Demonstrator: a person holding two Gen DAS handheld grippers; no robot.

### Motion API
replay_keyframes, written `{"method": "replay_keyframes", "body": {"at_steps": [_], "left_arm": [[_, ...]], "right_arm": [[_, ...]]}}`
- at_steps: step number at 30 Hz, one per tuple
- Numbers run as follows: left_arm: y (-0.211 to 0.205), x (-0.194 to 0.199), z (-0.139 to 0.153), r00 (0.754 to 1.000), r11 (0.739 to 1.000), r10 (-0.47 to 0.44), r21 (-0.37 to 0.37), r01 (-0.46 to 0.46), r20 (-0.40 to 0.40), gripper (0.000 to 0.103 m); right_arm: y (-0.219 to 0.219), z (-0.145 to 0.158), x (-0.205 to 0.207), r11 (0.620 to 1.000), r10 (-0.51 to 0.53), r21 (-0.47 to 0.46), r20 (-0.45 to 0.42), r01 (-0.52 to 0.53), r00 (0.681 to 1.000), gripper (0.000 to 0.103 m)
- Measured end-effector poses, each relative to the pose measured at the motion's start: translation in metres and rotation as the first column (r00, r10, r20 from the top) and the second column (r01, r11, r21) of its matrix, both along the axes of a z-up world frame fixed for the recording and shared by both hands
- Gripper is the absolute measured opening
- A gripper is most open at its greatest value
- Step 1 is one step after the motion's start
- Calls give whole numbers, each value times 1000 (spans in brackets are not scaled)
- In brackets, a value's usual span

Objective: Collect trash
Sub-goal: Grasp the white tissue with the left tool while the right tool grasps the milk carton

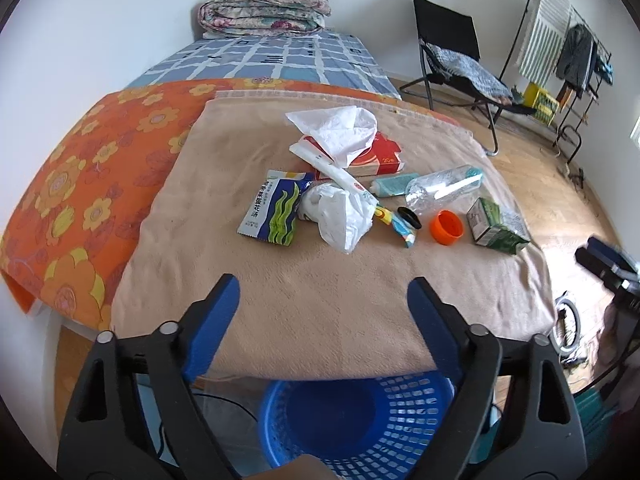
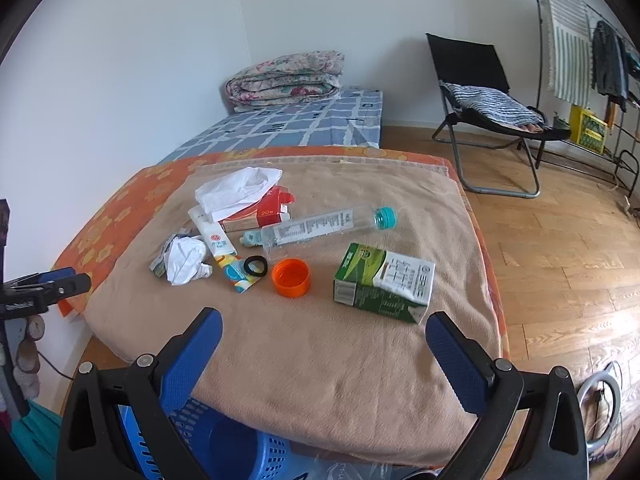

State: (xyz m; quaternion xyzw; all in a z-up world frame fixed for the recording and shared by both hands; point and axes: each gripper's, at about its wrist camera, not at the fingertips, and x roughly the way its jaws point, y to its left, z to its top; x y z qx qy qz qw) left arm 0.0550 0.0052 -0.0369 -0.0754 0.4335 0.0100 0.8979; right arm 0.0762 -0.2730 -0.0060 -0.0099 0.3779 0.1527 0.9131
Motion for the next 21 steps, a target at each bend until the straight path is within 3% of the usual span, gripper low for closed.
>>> {"method": "replay_keyframes", "body": {"at_steps": [6, 9, 12, 15, 21], "left_arm": [[-1, 15, -6, 999, 995, -16, -96, 11, -49, 80], [-5, 23, -5, 998, 995, -25, -97, 21, -50, 80], [-7, 33, -7, 998, 995, -27, -101, 21, -57, 79], [-10, 46, -12, 997, 994, -32, -111, 23, -76, 74], [-15, 76, -31, 991, 995, -35, -99, 22, -127, 65]], "right_arm": [[-14, 1, 32, 1000, 21, 9, -43, -21, 999, 103], [-18, -3, 50, 999, 35, -19, -55, -36, 998, 102], [-23, -10, 69, 999, 46, 13, -96, -45, 994, 101], [-26, -17, 85, 997, 60, 56, -129, -53, 990, 101], [-22, -42, 123, 998, 55, 30, -180, -51, 982, 100]]}}
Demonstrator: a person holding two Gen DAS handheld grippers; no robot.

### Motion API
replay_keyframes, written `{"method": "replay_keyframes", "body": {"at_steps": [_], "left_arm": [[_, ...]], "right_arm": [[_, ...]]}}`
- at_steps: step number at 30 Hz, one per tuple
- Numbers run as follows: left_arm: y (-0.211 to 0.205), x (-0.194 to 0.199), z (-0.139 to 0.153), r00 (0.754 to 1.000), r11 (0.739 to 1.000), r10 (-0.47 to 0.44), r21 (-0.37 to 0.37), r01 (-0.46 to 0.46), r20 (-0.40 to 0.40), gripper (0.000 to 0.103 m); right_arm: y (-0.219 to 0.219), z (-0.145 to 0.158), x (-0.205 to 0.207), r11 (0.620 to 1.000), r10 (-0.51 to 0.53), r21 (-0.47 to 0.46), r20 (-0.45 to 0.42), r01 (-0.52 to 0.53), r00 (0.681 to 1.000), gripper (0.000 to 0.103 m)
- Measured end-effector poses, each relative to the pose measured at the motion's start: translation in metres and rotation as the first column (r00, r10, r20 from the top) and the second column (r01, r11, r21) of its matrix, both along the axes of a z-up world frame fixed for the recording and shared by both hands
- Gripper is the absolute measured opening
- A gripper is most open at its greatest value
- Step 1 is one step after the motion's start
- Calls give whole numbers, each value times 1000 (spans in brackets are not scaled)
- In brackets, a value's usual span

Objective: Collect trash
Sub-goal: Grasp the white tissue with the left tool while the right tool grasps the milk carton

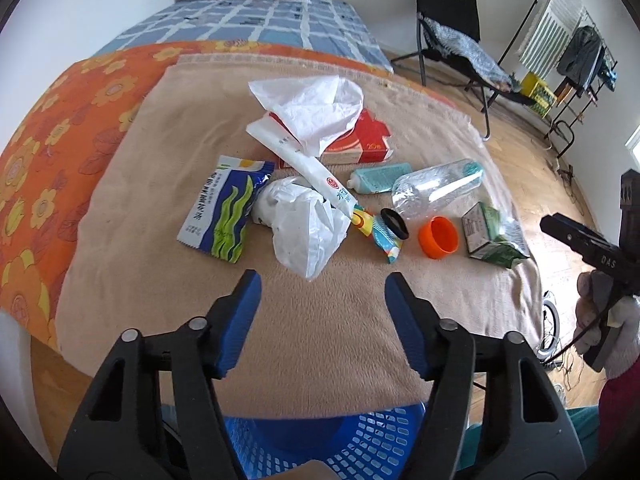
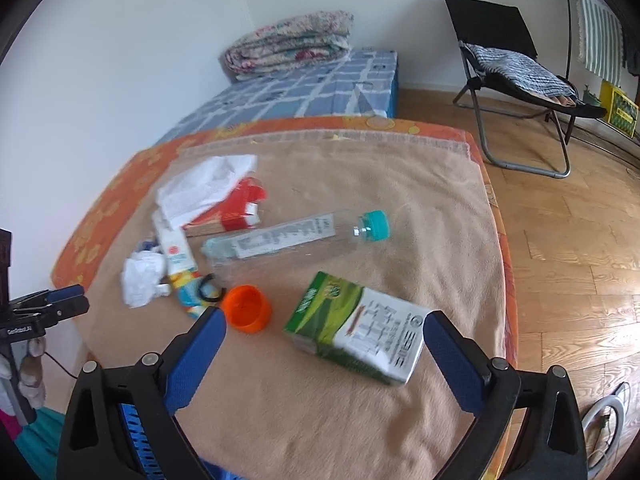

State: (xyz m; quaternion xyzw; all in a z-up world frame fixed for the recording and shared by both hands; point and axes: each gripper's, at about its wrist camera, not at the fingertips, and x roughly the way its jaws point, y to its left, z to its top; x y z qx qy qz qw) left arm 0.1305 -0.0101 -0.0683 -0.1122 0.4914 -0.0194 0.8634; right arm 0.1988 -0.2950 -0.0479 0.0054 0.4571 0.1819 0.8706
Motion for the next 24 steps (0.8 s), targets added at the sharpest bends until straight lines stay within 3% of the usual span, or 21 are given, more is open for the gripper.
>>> {"method": "replay_keyframes", "body": {"at_steps": [4, 10, 18, 24], "left_arm": [[-2, 21, -12, 1000, 1000, 4, 14, -3, -21, 61], [-1, 47, -27, 998, 1000, 27, 12, -26, -52, 60], [5, 60, -46, 993, 999, 41, -4, -42, -109, 46], [11, 55, -44, 994, 999, 36, -4, -37, -99, 37]], "right_arm": [[-8, -14, 24, 999, -41, 20, -62, 42, 997, 88], [-1, -24, 44, 999, -34, 0, -72, 34, 997, 88], [-7, -45, 68, 998, -58, 11, -148, 60, 987, 89], [-22, -60, 70, 995, -53, 75, -231, 72, 971, 89]]}}
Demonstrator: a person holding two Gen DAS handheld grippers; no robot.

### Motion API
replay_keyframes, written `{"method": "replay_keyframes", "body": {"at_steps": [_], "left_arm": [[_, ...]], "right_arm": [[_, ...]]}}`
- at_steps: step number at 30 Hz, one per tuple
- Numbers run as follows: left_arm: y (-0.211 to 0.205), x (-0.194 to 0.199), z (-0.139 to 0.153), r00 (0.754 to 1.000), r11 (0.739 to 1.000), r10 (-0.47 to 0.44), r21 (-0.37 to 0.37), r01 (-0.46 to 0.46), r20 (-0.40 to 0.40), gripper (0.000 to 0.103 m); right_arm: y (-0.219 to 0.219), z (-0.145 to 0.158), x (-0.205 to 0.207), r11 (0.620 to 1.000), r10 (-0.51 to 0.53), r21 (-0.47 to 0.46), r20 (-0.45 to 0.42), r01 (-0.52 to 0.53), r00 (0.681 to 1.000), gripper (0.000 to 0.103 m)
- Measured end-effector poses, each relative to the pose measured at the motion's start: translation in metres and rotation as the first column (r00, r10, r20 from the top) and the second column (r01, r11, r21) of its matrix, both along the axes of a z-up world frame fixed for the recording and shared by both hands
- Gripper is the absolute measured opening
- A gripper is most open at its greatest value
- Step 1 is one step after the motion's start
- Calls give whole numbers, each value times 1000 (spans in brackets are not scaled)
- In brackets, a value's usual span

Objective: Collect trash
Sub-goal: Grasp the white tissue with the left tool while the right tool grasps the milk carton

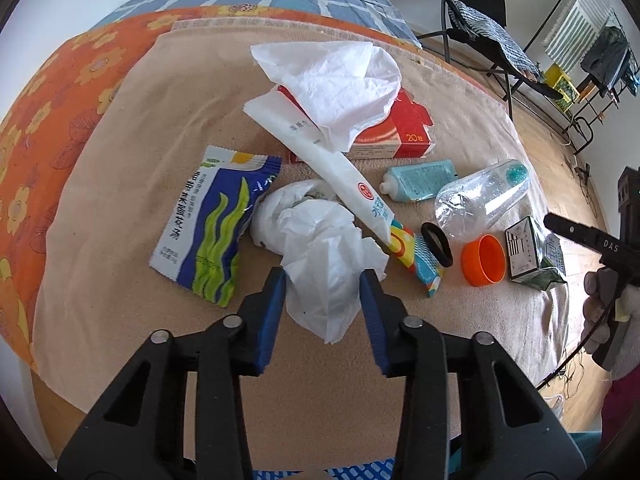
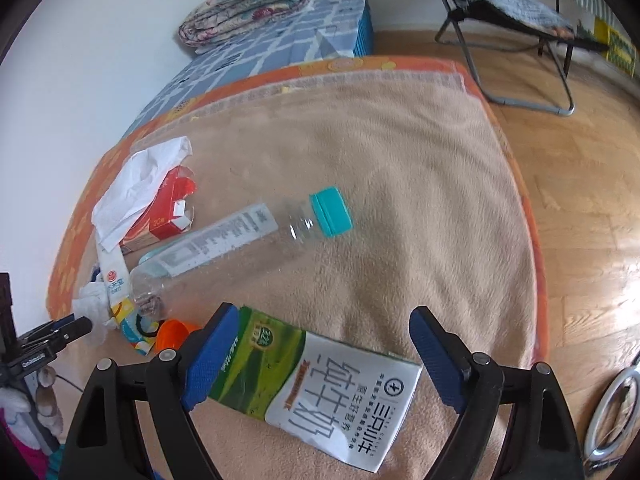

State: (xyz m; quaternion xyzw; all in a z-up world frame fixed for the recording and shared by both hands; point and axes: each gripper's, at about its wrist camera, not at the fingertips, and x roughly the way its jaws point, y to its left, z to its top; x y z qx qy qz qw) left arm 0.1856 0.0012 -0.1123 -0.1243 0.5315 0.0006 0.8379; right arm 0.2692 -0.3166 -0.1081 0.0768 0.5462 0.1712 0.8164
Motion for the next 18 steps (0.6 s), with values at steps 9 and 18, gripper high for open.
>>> {"method": "replay_keyframes", "body": {"at_steps": [9, 18], "left_arm": [[8, -7, 6, 1000, 1000, 5, -2, -4, 20, 25], [17, -15, 4, 1000, 1000, 8, -5, -8, 20, 18]], "right_arm": [[-4, -5, -17, 995, 49, 90, -64, -44, 997, 90], [38, -16, -44, 961, 206, -178, -40, -210, 978, 90]]}}
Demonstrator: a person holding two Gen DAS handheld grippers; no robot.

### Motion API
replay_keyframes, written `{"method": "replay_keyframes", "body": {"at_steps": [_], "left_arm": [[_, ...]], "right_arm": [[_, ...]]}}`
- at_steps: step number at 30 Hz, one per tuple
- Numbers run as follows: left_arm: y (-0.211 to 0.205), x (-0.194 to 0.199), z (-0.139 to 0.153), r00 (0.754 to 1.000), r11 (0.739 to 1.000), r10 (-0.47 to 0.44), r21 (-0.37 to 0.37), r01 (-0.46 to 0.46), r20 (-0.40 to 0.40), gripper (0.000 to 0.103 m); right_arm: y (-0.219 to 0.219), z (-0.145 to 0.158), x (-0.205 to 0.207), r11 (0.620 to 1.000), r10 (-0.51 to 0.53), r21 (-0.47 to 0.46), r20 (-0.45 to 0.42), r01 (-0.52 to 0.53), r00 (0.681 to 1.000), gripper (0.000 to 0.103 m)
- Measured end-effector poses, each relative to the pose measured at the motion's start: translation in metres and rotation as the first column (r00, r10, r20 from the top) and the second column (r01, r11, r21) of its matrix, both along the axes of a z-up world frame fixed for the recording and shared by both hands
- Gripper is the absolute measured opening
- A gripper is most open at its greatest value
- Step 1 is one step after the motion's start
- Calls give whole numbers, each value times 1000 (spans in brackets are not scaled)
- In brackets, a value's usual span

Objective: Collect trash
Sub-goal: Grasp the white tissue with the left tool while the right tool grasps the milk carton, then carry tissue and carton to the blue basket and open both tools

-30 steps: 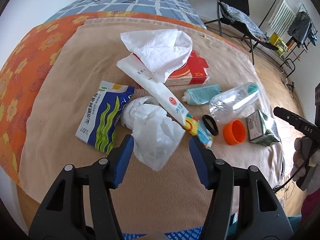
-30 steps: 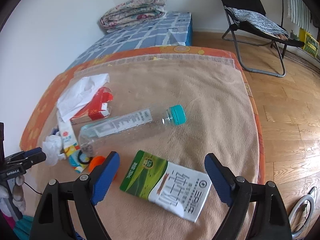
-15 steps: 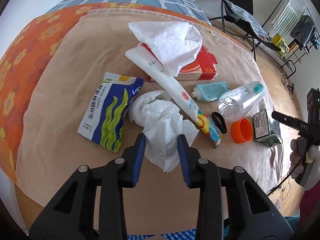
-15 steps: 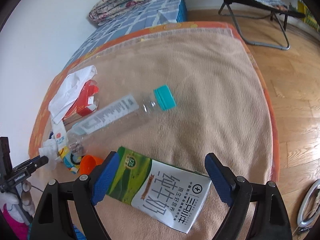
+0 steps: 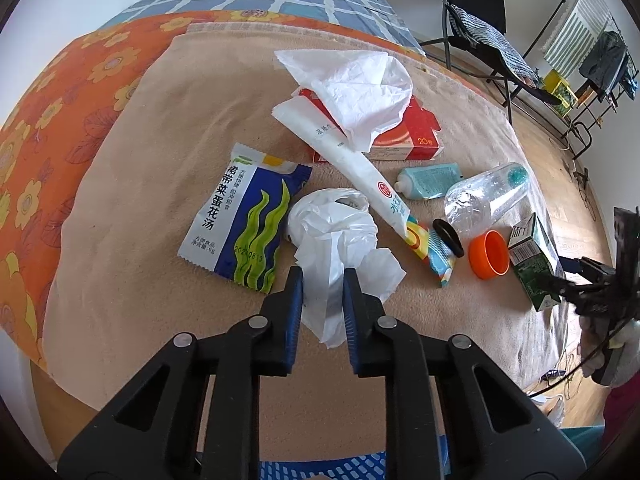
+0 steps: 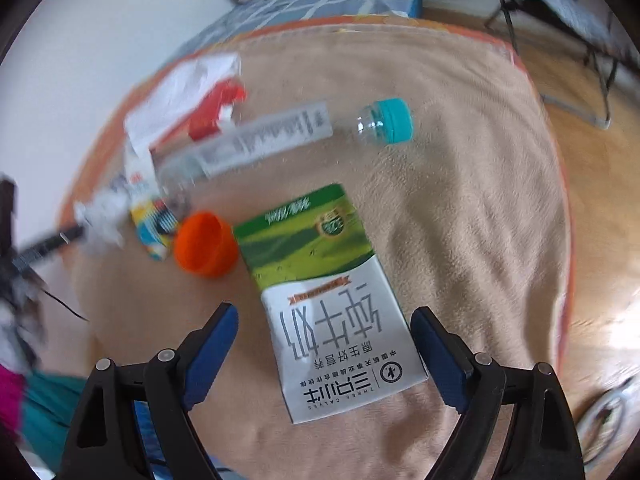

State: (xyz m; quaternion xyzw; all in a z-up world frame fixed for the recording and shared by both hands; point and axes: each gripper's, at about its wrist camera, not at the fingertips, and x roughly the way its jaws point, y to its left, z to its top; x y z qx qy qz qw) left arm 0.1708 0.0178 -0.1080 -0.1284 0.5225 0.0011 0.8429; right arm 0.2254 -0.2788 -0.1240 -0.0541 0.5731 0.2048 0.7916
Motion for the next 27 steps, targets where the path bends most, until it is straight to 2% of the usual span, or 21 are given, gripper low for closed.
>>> {"method": "replay_keyframes", "body": {"at_steps": [3, 6, 10, 12, 21, 27], "left_arm": [[0, -4, 4, 1000, 1000, -7, -19, 7, 10, 17], [-3, -10, 13, 999, 999, -29, -34, 30, 37, 16], [-8, -21, 25, 996, 998, -55, -20, 57, 66, 16], [-9, -27, 31, 995, 998, -64, -18, 66, 78, 16], [-3, -53, 48, 991, 997, -64, -33, 68, 116, 16], [3, -75, 57, 988, 995, -66, -61, 75, 136, 16]], "right_arm": [[11, -8, 0, 994, 2, -109, 15, 0, 1000, 85], [17, -9, -1, 991, 1, -131, 27, 2, 1000, 79], [16, -3, -4, 995, -16, -101, 43, 20, 999, 69], [15, 1, -8, 996, -29, -85, 50, 33, 998, 67], [15, 17, -47, 997, -21, -76, 105, 30, 994, 66], [25, 35, -76, 1000, -22, -13, 142, 24, 990, 66]]}}
